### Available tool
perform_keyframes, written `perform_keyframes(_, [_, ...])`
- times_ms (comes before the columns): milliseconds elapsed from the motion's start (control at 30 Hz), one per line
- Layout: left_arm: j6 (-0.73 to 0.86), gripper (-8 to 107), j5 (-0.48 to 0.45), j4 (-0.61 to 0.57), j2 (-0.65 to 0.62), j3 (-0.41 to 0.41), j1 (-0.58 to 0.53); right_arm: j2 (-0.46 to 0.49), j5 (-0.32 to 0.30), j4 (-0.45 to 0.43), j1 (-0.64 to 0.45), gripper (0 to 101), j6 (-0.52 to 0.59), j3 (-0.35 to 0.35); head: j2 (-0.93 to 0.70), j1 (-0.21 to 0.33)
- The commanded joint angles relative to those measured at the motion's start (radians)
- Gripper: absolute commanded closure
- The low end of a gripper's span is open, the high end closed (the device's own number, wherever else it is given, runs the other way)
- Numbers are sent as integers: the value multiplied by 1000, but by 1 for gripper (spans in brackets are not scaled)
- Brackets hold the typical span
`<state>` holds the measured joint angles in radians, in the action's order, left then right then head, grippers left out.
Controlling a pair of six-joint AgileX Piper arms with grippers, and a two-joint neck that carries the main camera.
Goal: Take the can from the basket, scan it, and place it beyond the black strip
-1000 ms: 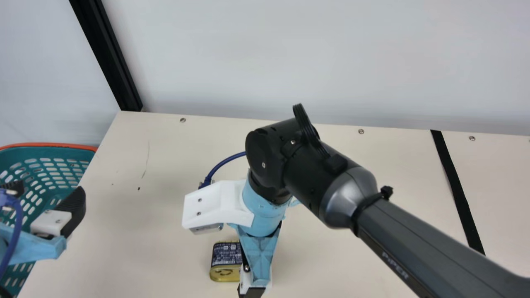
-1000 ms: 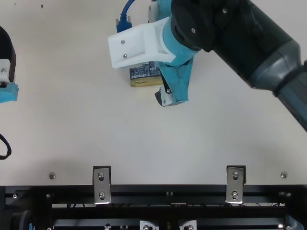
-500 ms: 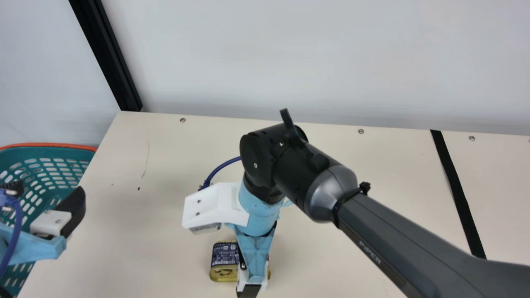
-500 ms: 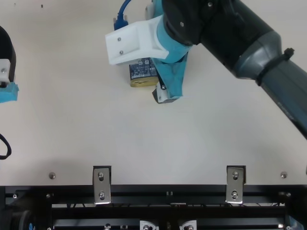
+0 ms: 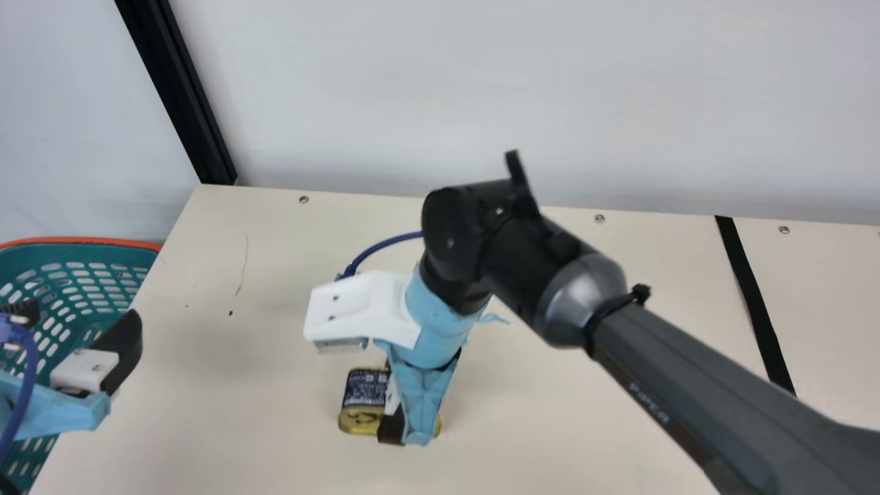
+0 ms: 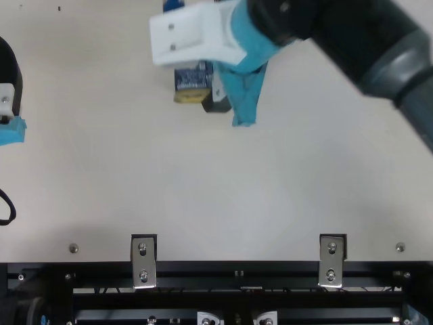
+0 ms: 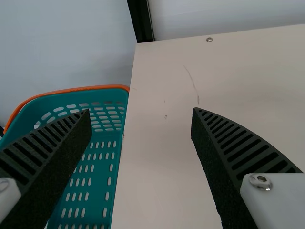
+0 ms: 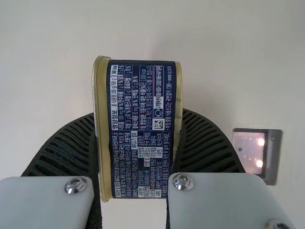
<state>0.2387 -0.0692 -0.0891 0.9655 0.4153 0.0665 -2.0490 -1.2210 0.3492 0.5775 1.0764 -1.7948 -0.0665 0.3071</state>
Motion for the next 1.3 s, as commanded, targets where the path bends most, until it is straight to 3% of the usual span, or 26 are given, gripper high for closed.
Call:
perform_keyframes(0, [0,9,0,0,0,0,0,13,1,79,-32,101,7,-5,-13,3])
perform_keyframes(367, [0,9,0,0,0,0,0,72,1,287,-179,101,56,21,-13,3])
perform_keyframes(900, [0,9,0,0,0,0,0,143,1,476,-365,101,212,192,-13,3])
perform_keyframes(1267, [0,9,0,0,0,0,0,134,1,623,-476,101,348,268,-13,3])
